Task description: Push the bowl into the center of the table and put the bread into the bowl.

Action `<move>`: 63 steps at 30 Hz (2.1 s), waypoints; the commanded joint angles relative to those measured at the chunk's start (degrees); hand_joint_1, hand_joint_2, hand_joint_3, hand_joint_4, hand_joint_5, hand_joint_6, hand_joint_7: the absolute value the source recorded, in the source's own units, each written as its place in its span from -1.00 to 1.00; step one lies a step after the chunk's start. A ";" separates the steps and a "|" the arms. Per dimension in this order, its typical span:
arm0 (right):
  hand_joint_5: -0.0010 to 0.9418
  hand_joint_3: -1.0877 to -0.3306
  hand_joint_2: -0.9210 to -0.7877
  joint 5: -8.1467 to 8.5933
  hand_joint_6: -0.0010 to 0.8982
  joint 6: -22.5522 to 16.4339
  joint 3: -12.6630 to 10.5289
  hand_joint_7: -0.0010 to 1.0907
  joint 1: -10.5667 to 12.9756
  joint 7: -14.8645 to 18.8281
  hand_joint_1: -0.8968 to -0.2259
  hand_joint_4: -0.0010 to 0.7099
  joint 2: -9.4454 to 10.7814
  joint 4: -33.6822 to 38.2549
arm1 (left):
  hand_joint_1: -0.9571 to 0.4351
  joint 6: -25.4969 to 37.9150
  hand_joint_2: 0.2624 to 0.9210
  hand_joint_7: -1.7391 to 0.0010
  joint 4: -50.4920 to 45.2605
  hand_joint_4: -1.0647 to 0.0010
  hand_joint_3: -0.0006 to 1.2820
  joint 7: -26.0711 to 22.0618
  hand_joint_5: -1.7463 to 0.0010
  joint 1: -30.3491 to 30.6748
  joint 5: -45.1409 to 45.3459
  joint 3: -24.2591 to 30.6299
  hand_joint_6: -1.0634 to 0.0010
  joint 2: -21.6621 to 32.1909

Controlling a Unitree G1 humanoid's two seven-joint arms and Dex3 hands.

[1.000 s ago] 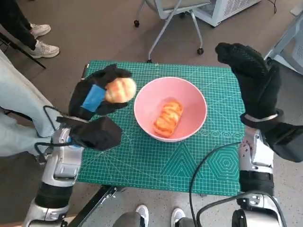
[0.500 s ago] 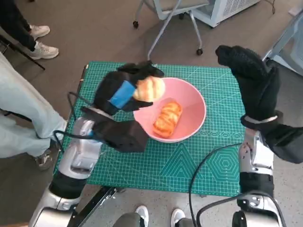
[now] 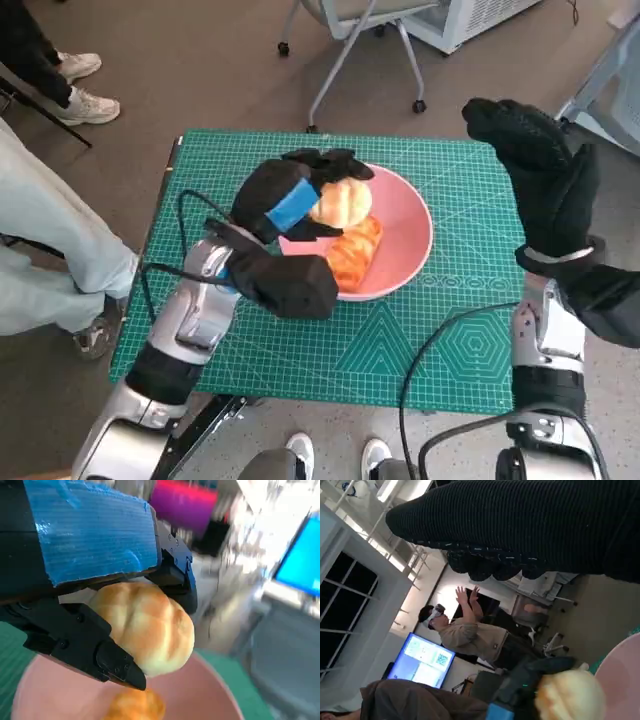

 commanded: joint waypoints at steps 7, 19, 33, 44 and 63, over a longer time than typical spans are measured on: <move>-0.99 0.08 -1.00 0.03 -0.83 0.15 -0.70 -0.36 1.60 0.23 -0.20 -0.50 -0.77 0.33 | -0.07 -0.61 0.77 0.99 2.24 0.80 -0.99 -7.27 0.99 -1.80 -5.15 1.34 0.49 0.23; -1.00 0.09 -1.00 -0.39 -0.80 0.12 -0.89 -0.42 1.41 -0.13 -0.23 -0.50 -1.05 -0.23 | -0.15 -3.02 0.95 1.00 2.68 0.96 -0.97 -12.55 1.00 -1.54 -19.16 7.59 0.67 -1.00; -1.00 0.08 -1.00 -1.75 -0.88 0.17 -0.20 -0.49 1.14 -1.41 -0.23 -0.56 -1.04 -2.85 | -0.27 -21.01 1.00 1.00 5.62 1.00 -0.81 -10.86 1.00 -1.51 -31.12 15.88 0.67 -3.60; -1.00 0.05 -1.00 -3.48 -0.89 1.64 0.92 -0.49 1.35 -3.42 -0.24 -0.59 -0.94 -6.67 | -0.44 -27.10 1.00 1.00 4.29 0.97 -0.30 -11.96 0.99 -1.29 -41.92 20.36 0.75 -7.53; -0.99 0.13 -1.00 -6.02 -0.81 6.67 2.40 -0.43 1.73 -7.27 -0.32 -0.57 -1.48 -14.32 | -0.60 -26.20 1.00 1.00 0.91 0.96 -0.25 -16.19 0.99 -0.32 -50.02 21.85 0.75 -9.21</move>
